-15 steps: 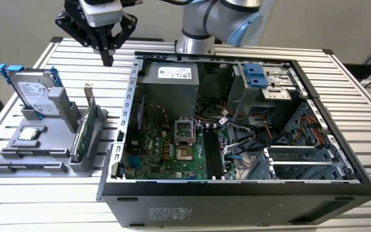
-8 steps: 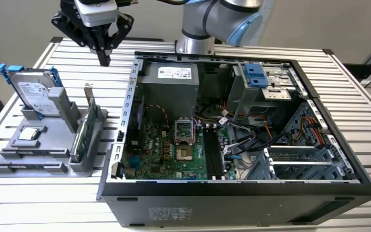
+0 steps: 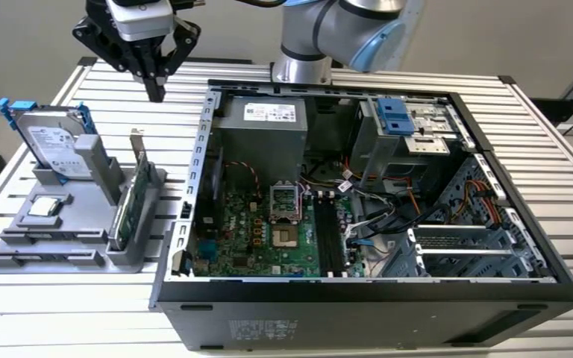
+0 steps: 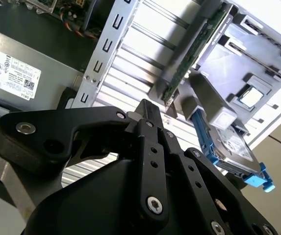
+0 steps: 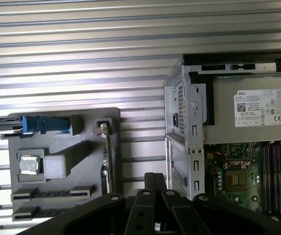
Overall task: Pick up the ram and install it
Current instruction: 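Reach for the ram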
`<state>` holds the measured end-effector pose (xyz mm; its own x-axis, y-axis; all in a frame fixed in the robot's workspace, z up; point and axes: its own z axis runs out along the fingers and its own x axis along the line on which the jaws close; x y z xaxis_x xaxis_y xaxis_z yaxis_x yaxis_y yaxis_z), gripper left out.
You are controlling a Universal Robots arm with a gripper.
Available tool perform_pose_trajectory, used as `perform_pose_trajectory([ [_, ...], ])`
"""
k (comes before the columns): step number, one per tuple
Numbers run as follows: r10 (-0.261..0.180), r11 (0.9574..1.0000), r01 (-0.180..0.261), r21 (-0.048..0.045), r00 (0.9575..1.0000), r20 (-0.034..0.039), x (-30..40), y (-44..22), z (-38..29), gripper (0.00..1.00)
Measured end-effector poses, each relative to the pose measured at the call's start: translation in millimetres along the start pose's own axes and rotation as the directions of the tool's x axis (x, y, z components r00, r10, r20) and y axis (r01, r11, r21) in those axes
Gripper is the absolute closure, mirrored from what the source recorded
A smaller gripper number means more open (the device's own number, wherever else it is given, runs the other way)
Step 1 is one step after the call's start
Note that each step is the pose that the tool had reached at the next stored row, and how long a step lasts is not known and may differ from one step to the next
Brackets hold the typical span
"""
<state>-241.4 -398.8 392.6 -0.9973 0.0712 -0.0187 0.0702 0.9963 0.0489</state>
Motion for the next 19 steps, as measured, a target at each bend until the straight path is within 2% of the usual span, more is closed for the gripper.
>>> perform_pose_trajectory([
  [19,0.000,1.0000,0.000,-0.0001,1.0000,0.0000,15.4,-1.1,-0.3,1.00],
])
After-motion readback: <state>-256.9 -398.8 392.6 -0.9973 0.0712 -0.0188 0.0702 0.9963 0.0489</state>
